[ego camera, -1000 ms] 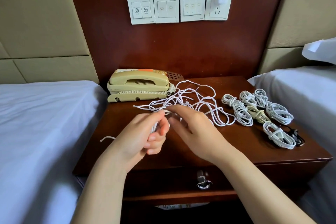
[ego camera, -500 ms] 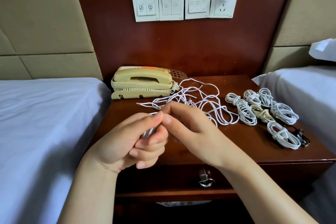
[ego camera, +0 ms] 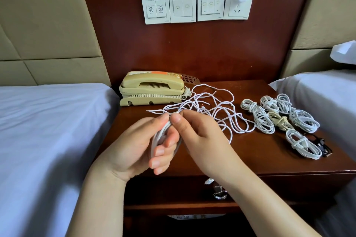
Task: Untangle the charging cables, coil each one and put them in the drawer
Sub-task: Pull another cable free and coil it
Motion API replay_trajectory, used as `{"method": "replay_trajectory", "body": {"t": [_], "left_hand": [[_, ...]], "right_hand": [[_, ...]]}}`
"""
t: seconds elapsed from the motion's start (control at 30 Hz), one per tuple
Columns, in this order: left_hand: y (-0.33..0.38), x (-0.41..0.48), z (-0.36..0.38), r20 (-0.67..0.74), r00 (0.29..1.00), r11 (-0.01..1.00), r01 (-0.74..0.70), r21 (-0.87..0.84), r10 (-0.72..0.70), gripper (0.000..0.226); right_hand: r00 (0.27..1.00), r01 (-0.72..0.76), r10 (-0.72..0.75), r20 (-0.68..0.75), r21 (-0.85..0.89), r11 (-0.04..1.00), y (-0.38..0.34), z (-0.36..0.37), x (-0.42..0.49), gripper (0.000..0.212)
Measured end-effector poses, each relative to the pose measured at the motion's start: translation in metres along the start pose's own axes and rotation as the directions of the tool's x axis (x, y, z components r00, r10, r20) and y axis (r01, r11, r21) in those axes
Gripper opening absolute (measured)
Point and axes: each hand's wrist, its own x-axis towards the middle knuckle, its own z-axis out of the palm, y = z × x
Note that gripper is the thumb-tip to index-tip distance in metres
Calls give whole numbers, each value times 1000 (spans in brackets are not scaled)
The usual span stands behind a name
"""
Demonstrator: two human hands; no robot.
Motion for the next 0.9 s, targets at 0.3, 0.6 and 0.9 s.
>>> {"method": "replay_trajectory", "body": {"t": [0.3,0.6,0.9], "left_hand": [[-8,17,17,-482,871,980,-2,197,99,55],[-33,35,-1,-732,662,867,262,425,159,48],[-40,45,27,-676,495,591,345,729,546,44]], "right_hand": [[993,-49,36,-108,-120,992,7,0,2,39],[987,-157,148,-63,-170,973,25,9,-14,41],[965,-169,146,-216,-93,981,37,9,-7,45]]}}
